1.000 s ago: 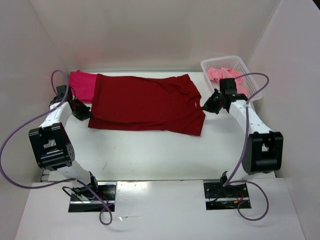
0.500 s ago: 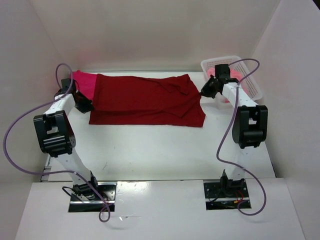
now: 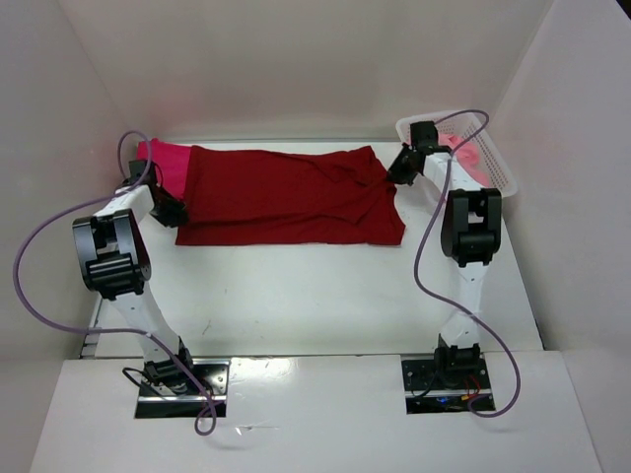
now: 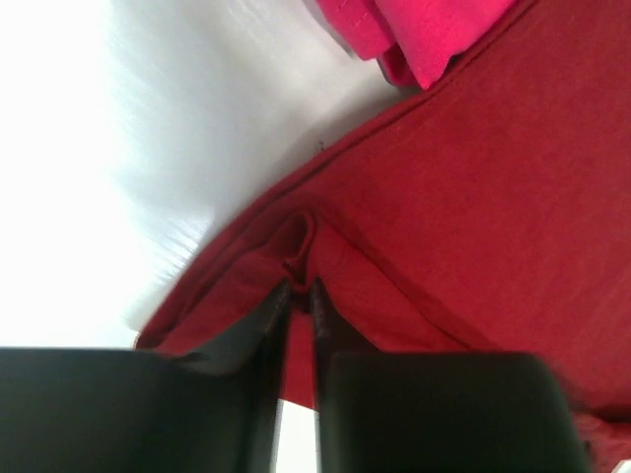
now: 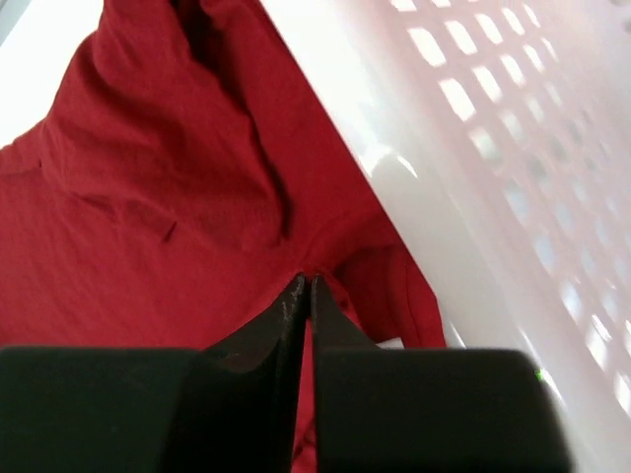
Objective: Fold and stack the t-shirts
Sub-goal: Fold the flattened tshirt in 1/3 of the way
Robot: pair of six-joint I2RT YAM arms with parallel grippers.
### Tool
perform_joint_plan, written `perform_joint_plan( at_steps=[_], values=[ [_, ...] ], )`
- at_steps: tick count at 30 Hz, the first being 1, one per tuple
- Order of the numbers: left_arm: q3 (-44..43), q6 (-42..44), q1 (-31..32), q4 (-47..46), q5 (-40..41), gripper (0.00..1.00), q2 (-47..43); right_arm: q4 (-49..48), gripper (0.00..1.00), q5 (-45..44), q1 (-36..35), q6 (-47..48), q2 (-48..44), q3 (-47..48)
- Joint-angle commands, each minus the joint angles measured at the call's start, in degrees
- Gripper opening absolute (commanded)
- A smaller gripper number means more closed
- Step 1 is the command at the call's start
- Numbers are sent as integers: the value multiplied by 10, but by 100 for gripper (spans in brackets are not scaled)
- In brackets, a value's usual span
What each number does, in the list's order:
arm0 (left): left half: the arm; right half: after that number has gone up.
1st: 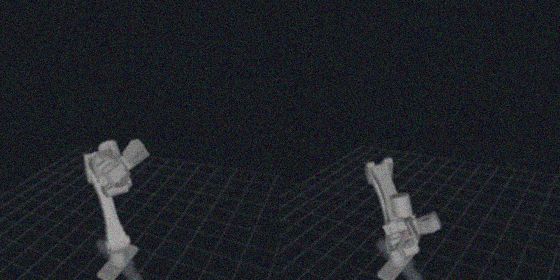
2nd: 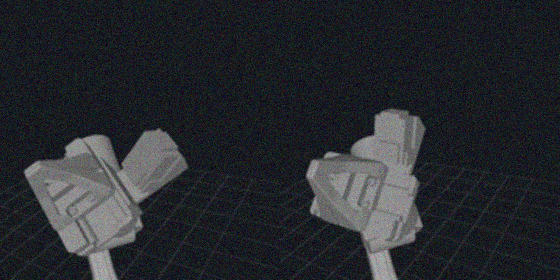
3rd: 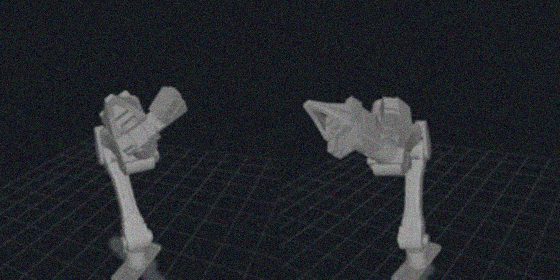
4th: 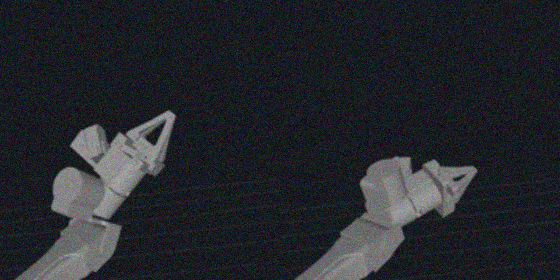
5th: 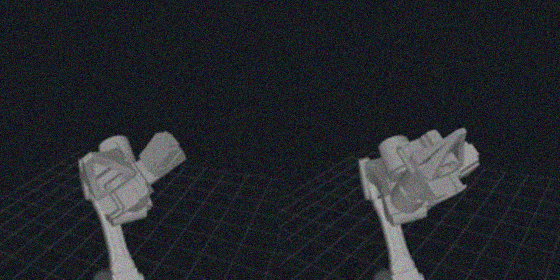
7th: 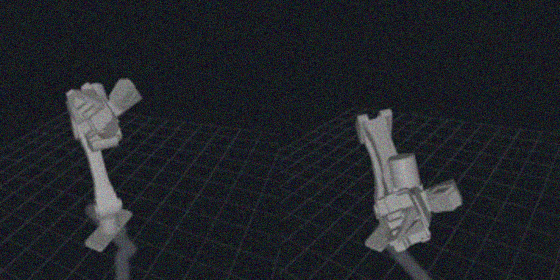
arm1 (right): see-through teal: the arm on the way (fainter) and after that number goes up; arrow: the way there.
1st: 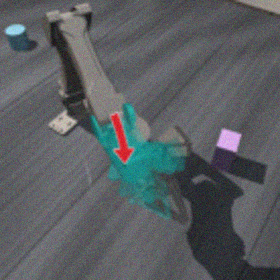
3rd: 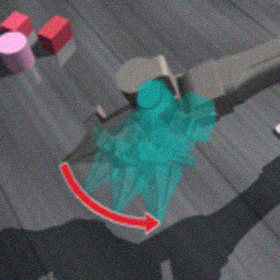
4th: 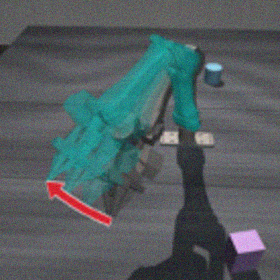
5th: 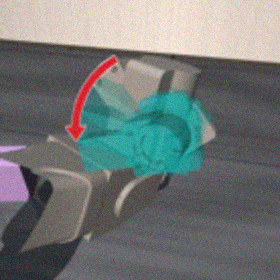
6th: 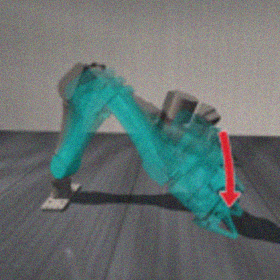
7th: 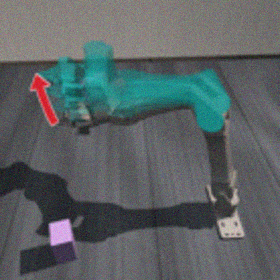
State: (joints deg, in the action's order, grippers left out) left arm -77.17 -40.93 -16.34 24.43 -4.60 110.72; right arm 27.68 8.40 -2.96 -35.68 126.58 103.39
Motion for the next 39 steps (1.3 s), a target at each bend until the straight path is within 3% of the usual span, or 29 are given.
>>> perform_joint_plan(
  at_steps=[1, 3, 4, 6, 9, 10, 11, 13, 14, 15, 17, 20, 22, 29, 32, 39],
  values=[
    [-18, -4, 0, -18, 20, 28, -3, -23, 10, -13, -9, 7, 15, 51],
    [-11, -4, 0, -18, 25, 42, -23, -11, 24, -13, -14, 7, 15, 64],
    [-4, 3, 0, -18, 32, 56, -36, -11, 35, -13, -14, 7, 9, 64],
    [23, 8, 0, -30, 41, 65, -87, -11, 39, -26, -21, 18, -21, 46],
    [67, 8, 0, -36, 57, 71, -160, -23, 39, -26, -21, 18, -94, -19],
    [78, 8, 0, -36, 57, 71, -171, -34, 39, -26, -21, 18, -116, -42],
    [89, 8, 0, -31, 47, 71, -188, -39, 30, -21, -21, 18, -139, -67],
    [132, 8, 0, -18, 28, 60, -199, -54, 18, -11, -21, 11, -215, -162],
    [152, 8, 0, -17, 11, 55, -216, -74, 4, -3, -21, 11, -243, -197],
    [171, 0, -5, -17, 11, 49, -225, -81, 0, 11, -21, 2, -293, -264],
    [204, -10, -18, -37, -3, 41, -240, -86, 0, 11, -21, -3, -335, -320],
    [224, -22, -35, -55, -17, 41, -214, -81, 1, 11, -21, 2, -387, -416],
    [224, -28, -35, -67, -25, 49, -185, -69, 14, 11, -21, 2, -393, -436],
    [214, -44, -35, -96, -28, 53, -128, -71, 35, 11, -21, 2, -356, -492],
    [214, -38, -41, -96, -14, 53, -117, -71, 37, 11, -21, 2, -340, -498],
    [214, -38, -41, -113, -6, 41, -99, -117, 37, -3, -1, -34, -283, -498]
  ],
)
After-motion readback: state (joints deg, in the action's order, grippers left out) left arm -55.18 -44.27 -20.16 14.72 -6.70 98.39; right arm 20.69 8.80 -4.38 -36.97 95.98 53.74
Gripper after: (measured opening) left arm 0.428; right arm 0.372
